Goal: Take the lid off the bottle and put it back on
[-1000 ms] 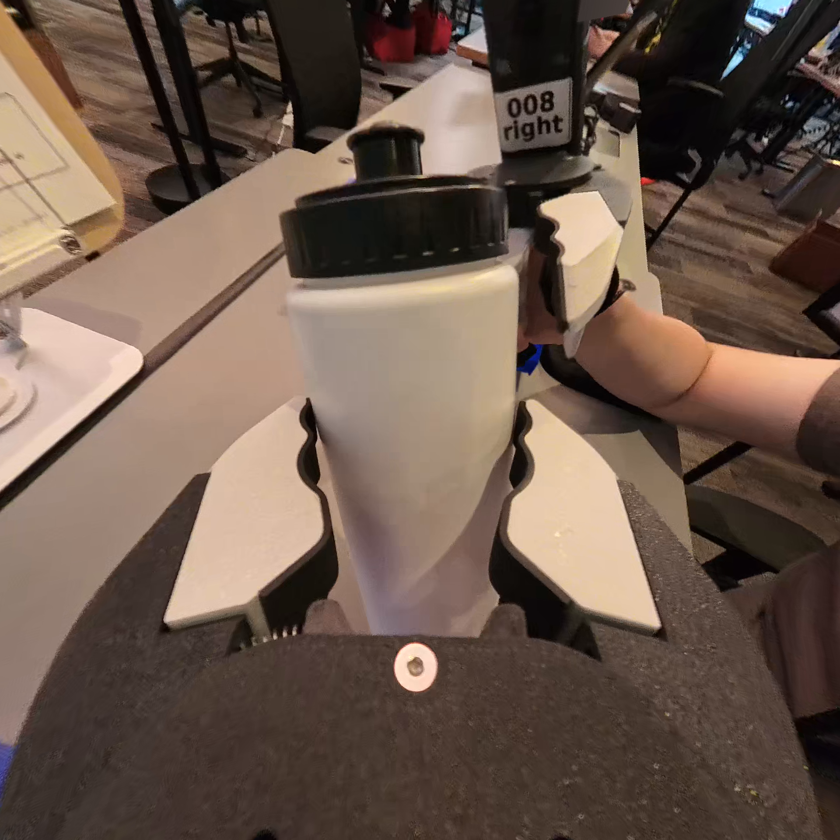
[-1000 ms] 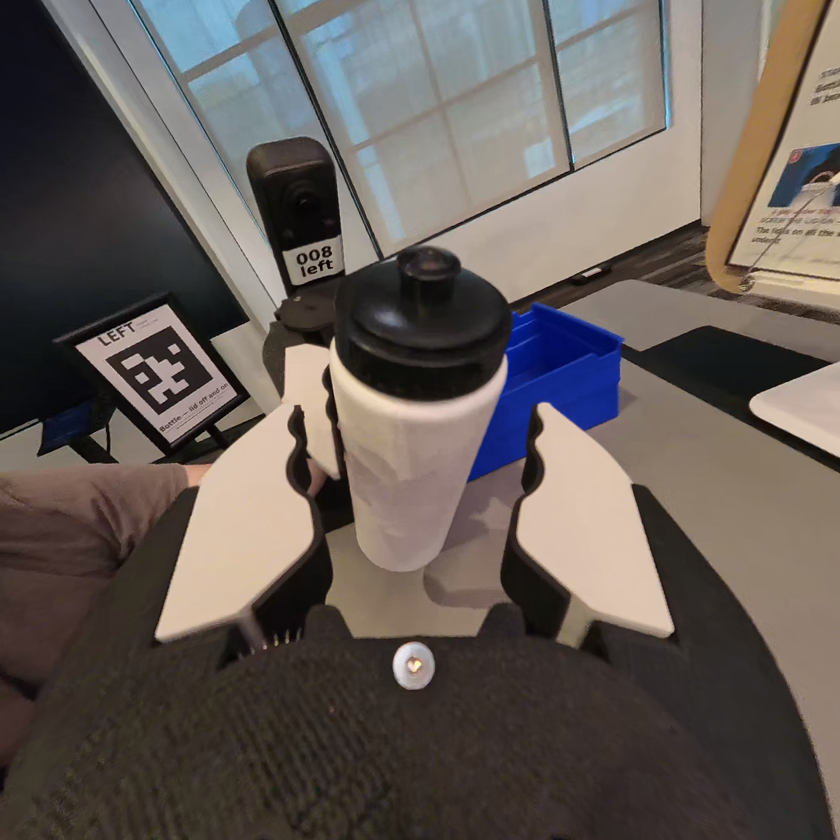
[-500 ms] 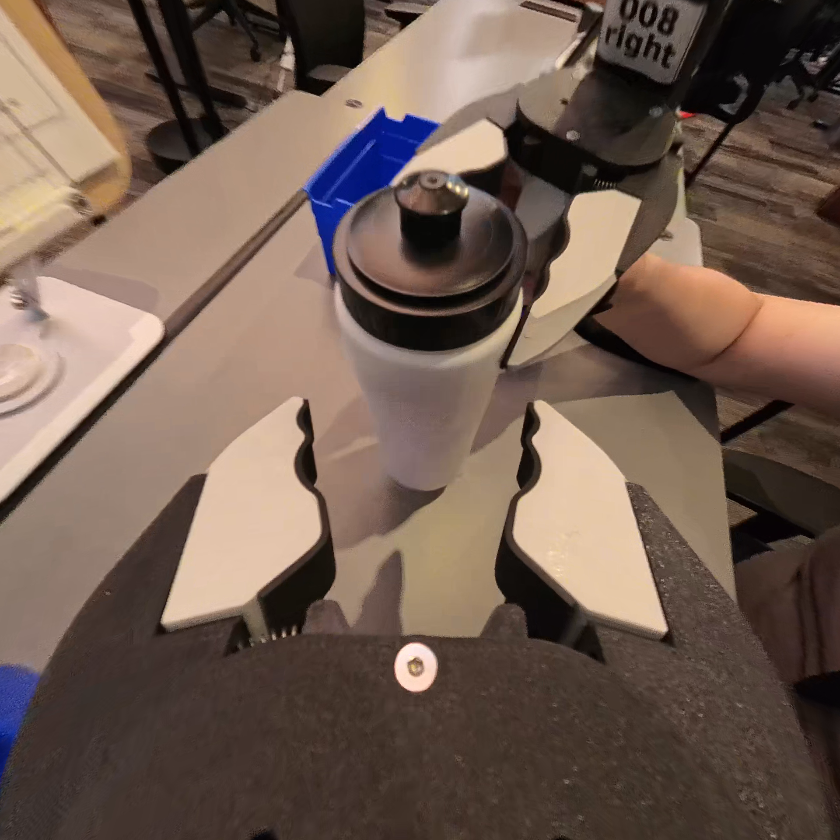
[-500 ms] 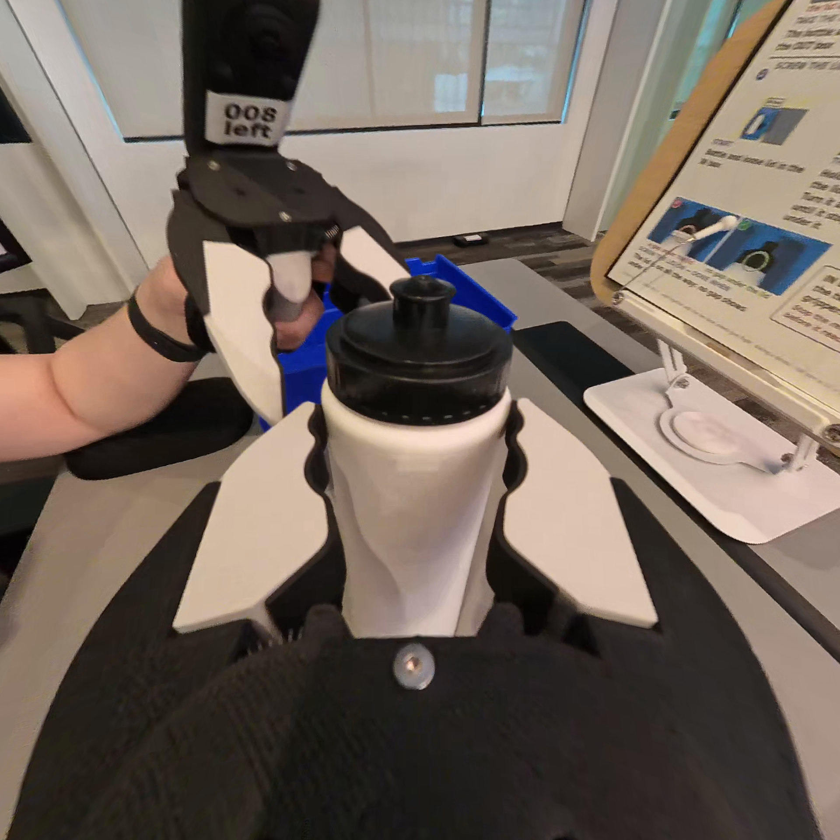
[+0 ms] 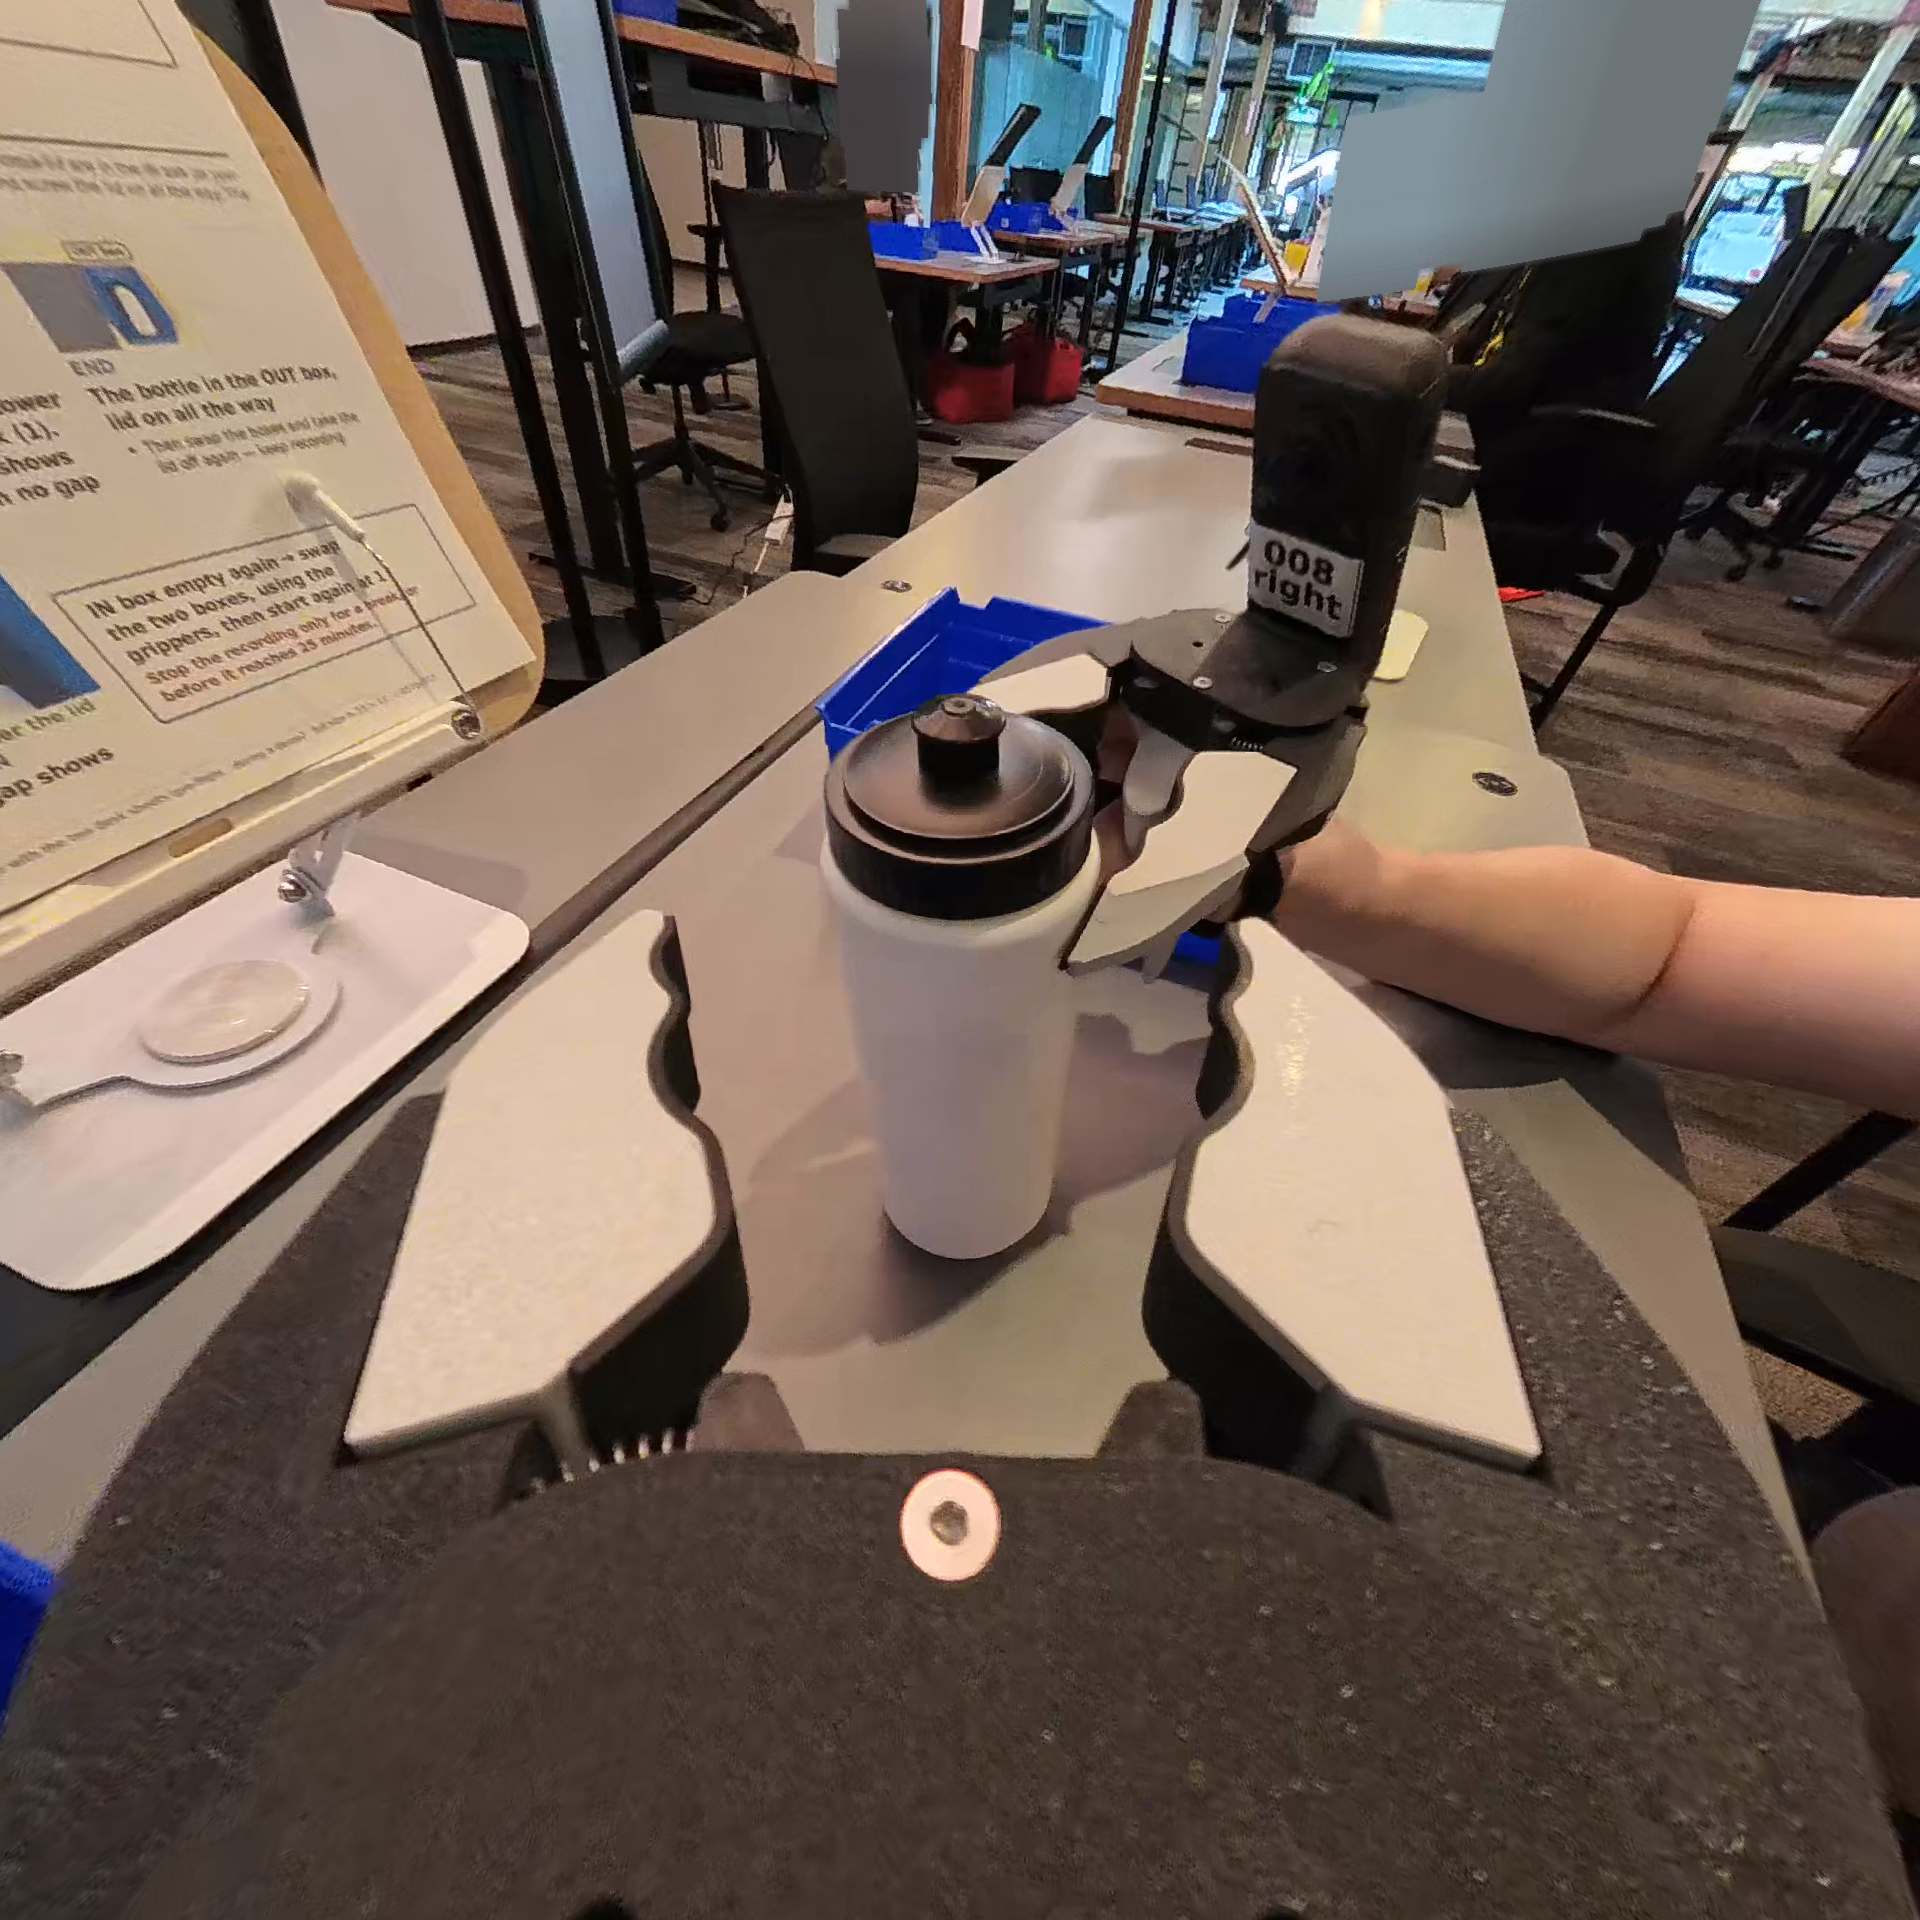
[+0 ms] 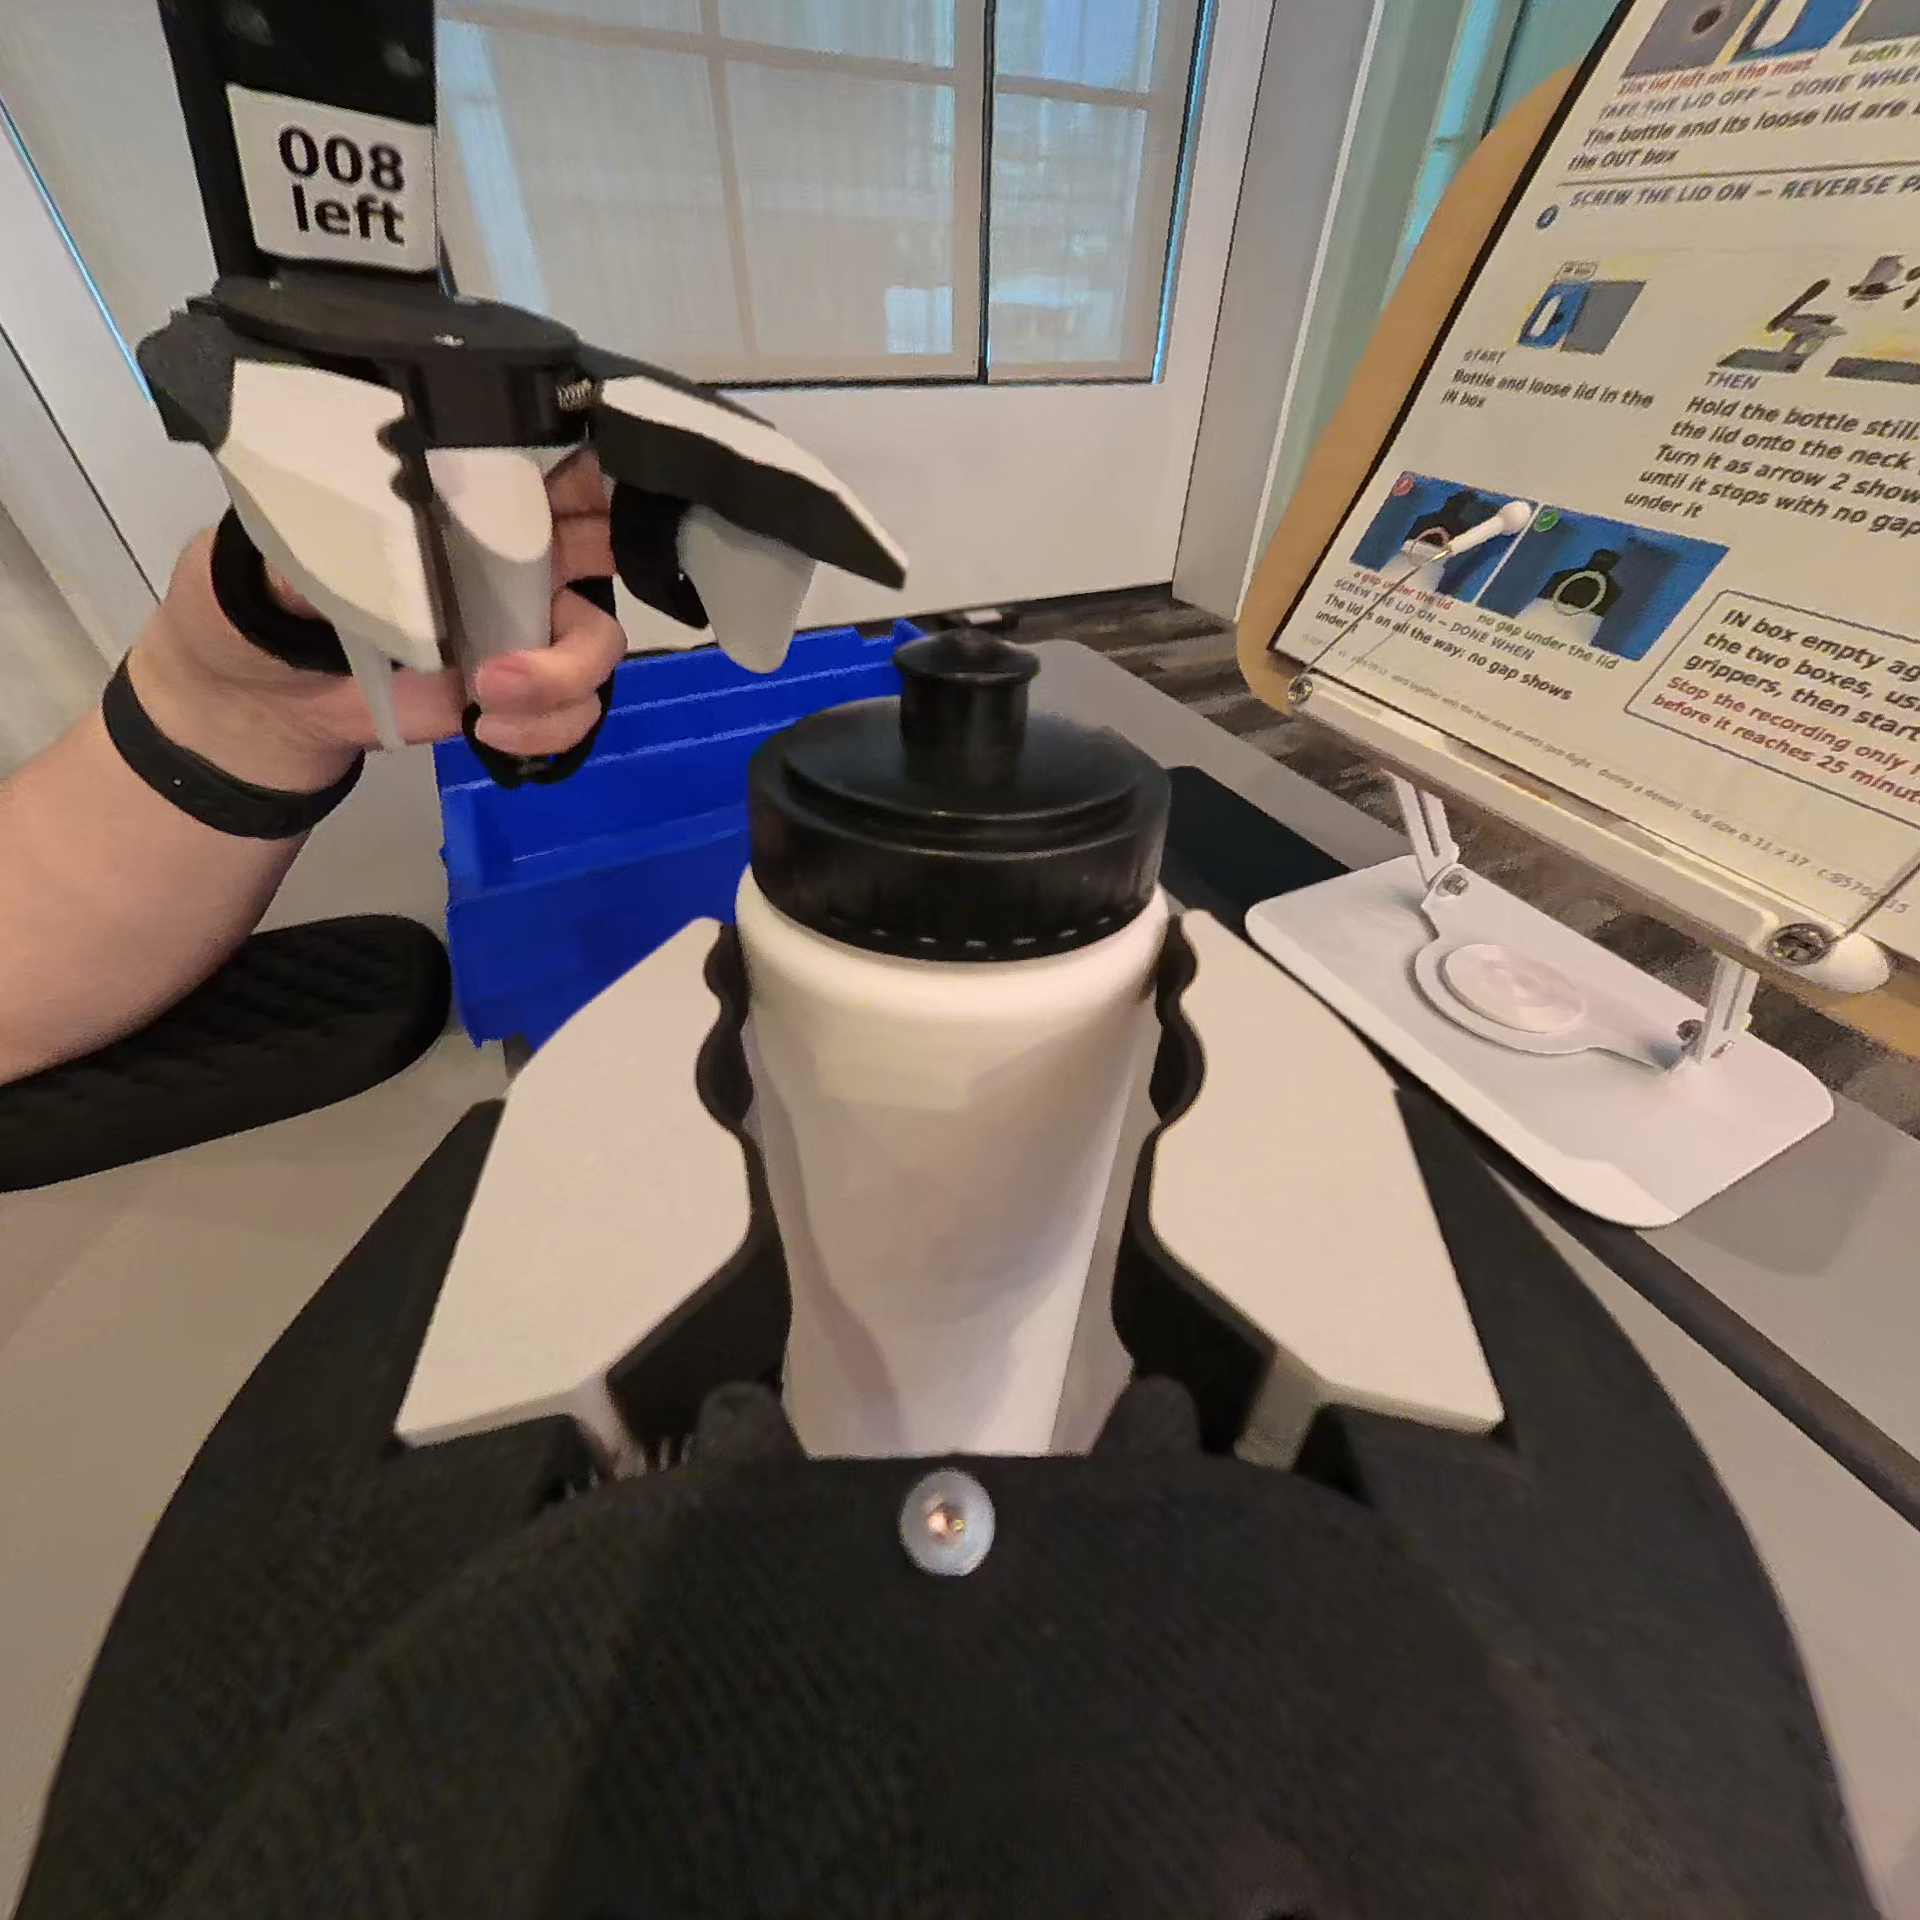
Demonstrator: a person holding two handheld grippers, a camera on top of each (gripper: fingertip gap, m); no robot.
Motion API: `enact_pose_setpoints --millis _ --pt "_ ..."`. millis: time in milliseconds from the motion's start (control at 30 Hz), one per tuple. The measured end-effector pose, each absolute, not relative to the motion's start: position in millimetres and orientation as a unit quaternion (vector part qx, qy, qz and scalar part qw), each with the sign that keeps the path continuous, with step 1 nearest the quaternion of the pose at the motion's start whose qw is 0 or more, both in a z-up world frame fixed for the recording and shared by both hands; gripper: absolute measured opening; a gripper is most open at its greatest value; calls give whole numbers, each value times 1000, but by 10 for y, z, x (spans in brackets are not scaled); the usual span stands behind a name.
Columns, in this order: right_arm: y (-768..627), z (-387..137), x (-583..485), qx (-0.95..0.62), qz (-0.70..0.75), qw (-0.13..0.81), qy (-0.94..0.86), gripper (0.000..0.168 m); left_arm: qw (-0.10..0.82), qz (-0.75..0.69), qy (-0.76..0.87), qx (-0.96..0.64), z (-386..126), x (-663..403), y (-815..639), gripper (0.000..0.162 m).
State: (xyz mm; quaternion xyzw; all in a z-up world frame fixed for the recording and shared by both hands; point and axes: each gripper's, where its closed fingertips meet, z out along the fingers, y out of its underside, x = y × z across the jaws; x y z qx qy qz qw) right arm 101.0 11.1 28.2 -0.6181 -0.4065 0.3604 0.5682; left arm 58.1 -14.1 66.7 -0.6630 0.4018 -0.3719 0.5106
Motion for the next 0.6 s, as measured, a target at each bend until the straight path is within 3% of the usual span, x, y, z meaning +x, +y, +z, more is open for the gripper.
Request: enact_pose_setpoints --millis 200,600 --pt "119 172 954 -618 360 569 -404 78 511 -361 409 -665 635 644 -161 96" --pt "83 343 1048 -581 391 605 -379 78 596 -327 391 -620 728 598 -96 113"
